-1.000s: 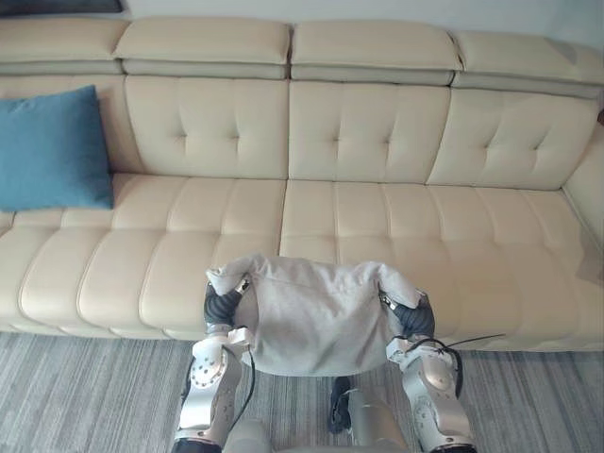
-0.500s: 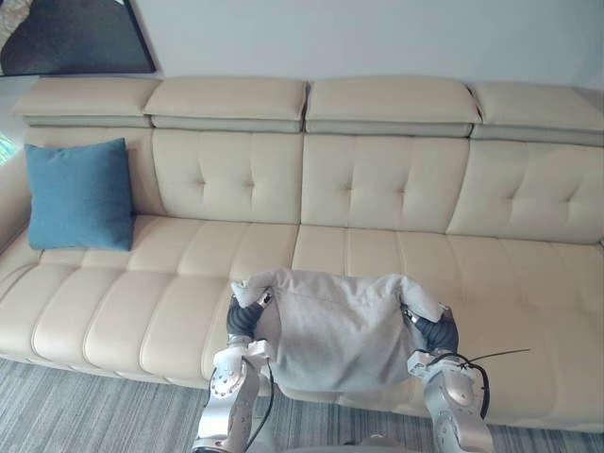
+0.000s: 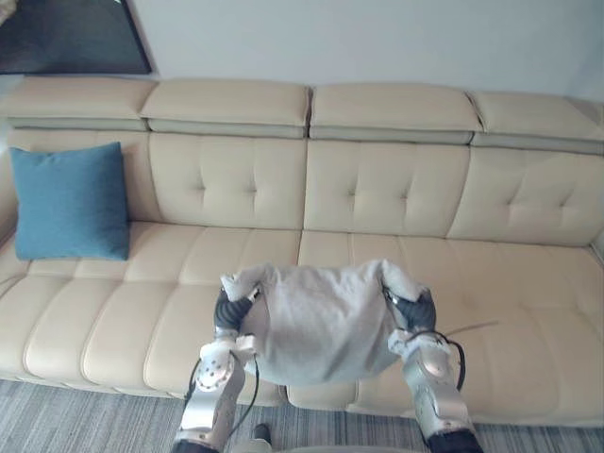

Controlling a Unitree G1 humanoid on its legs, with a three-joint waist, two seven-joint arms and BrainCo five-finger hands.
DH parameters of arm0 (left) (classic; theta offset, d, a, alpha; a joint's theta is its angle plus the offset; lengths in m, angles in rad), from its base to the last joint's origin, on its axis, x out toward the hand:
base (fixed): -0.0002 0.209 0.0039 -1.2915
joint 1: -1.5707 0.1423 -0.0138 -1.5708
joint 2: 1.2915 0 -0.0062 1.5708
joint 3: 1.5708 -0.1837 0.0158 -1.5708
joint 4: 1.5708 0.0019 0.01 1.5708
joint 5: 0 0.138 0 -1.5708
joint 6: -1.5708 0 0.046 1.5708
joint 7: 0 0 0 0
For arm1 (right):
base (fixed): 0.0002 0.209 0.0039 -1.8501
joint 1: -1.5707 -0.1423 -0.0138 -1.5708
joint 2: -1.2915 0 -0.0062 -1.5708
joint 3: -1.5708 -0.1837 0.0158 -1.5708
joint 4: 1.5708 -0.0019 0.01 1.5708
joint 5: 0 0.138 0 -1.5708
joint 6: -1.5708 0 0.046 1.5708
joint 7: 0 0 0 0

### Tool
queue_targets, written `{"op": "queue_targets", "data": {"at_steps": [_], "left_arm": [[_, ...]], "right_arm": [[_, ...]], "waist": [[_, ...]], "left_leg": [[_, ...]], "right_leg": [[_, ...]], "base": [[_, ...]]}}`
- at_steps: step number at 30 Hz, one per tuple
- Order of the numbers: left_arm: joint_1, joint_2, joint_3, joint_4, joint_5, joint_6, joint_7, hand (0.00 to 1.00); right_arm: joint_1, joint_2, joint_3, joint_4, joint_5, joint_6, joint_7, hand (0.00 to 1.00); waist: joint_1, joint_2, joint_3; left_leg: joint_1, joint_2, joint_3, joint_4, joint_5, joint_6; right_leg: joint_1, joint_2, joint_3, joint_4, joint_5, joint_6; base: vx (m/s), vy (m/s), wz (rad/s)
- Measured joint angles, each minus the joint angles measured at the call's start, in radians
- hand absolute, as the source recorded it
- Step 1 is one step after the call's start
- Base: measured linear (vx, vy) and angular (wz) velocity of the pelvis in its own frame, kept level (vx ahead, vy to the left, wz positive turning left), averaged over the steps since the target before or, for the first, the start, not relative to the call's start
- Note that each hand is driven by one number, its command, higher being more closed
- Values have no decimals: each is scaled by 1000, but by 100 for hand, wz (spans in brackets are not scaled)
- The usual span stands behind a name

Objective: Pick up cushions and gather them together orderly.

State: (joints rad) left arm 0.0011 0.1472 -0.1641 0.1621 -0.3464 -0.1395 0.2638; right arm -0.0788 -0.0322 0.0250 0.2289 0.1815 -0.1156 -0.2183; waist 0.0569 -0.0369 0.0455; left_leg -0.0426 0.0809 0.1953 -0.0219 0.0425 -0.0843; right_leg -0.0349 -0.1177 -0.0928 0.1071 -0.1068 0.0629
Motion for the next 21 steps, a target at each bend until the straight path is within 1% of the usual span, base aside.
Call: {"op": "queue_targets", "data": {"at_steps": [1, 3, 4, 5, 6, 7, 9, 10, 12, 13, 15, 17, 18, 19, 21], "left_arm": [[-35, 5, 2, 11, 0, 0, 12, 100], [-206, 33, 12, 45, 1, -3, 77, 100], [-245, 40, 15, 51, 1, -6, 94, 100], [-332, 54, 24, 67, 1, -13, 127, 100], [-409, 72, 31, 78, 1, -22, 157, 100], [-431, 77, 31, 82, 1, -24, 166, 100], [-551, 92, 38, 107, 1, -37, 207, 100], [-576, 98, 38, 113, 1, -43, 219, 100], [-697, 135, 38, 156, 0, -52, 250, 100], [-725, 145, 38, 171, 0, -53, 255, 100], [-841, 156, 39, 247, 0, -53, 263, 100], [-912, 164, 41, 289, -3, -54, 264, 100], [-928, 166, 41, 296, -4, -54, 264, 100], [-975, 171, 43, 314, -5, -56, 263, 100], [-1034, 173, 55, 356, -10, -60, 262, 100]], "right_arm": [[-31, -6, 4, 4, -13, 0, -9, 100], [-202, -21, 17, 30, -39, -3, -64, 100], [-241, -22, 17, 34, -52, -3, -78, 100], [-322, -28, 19, 37, -65, -9, -103, 100], [-394, -32, 18, 57, -66, -20, -126, 100], [-413, -34, 18, 64, -66, -22, -134, 100], [-492, -54, 18, 73, -70, -22, -172, 100], [-508, -55, 18, 73, -76, -22, -185, 100], [-587, -58, 16, 77, -103, -22, -223, 100], [-608, -61, 15, 85, -103, -22, -230, 100], [-715, -88, 14, 141, -105, -22, -265, 100], [-785, -108, 3, 176, -105, -22, -280, 100], [-801, -112, 0, 183, -105, -22, -284, 100], [-841, -127, -7, 190, -105, -22, -290, 100], [-891, -138, -20, 196, -105, -22, -297, 100]], "waist": [[-1, 1, 8], [-3, 0, 48], [-2, 1, 62], [-2, 3, 100], [-2, 6, 118], [-2, 6, 119], [6, 9, 151], [6, 10, 154], [7, 16, 164], [5, 19, 170], [2, 37, 187], [2, 50, 210], [2, 52, 212], [1, 57, 229], [-7, 60, 252]], "left_leg": [[-9, 0, -1, 0, 4, 1], [-74, 0, 1, -2, 30, 9], [-90, 0, 2, -2, 37, 12], [-118, -1, 4, -3, 51, 17], [-161, -1, 5, -3, 65, 21], [-175, -2, 5, -3, 69, 24], [-221, 0, 6, -3, 81, 27], [-233, -1, 6, -3, 85, 27], [-291, 0, 6, -2, 100, 27], [-299, -1, 4, -2, 103, 26], [-345, -2, 1, -7, 119, 26], [-366, -4, 0, -25, 138, 25], [-378, -4, -1, -32, 144, 24], [-399, -6, -4, -45, 160, 23], [-442, -4, -11, -49, 174, 17]], "right_leg": [[-7, 0, 0, -3, 6, 1], [-69, 3, 12, -6, 42, 2], [-87, 3, 14, -6, 50, 2], [-117, 3, 18, -4, 65, 4], [-162, 1, 21, 3, 76, 7], [-179, 0, 22, 8, 77, 8], [-242, -5, 25, 43, 77, 8], [-257, -5, 26, 50, 77, 9], [-328, -7, 27, 79, 76, 9], [-338, -7, 25, 83, 76, 9], [-395, -9, 25, 105, 76, 9], [-432, -9, 26, 120, 77, 9], [-448, -9, 26, 124, 77, 9], [-481, -8, 26, 138, 77, 9], [-533, -7, 26, 153, 77, 8]], "base": [[-70, 31, -10], [-109, 45, -9], [-153, 53, -11], [-162, 50, -7], [-185, 56, -4], [-117, 36, 0], [-66, 16, 0], [-61, 6, -3], [-41, -2, 1], [-36, -3, 4], [-39, 1, 4], [-35, 0, 1], [-40, -6, 2], [-35, -14, 2], [-16, -9, 1]]}}
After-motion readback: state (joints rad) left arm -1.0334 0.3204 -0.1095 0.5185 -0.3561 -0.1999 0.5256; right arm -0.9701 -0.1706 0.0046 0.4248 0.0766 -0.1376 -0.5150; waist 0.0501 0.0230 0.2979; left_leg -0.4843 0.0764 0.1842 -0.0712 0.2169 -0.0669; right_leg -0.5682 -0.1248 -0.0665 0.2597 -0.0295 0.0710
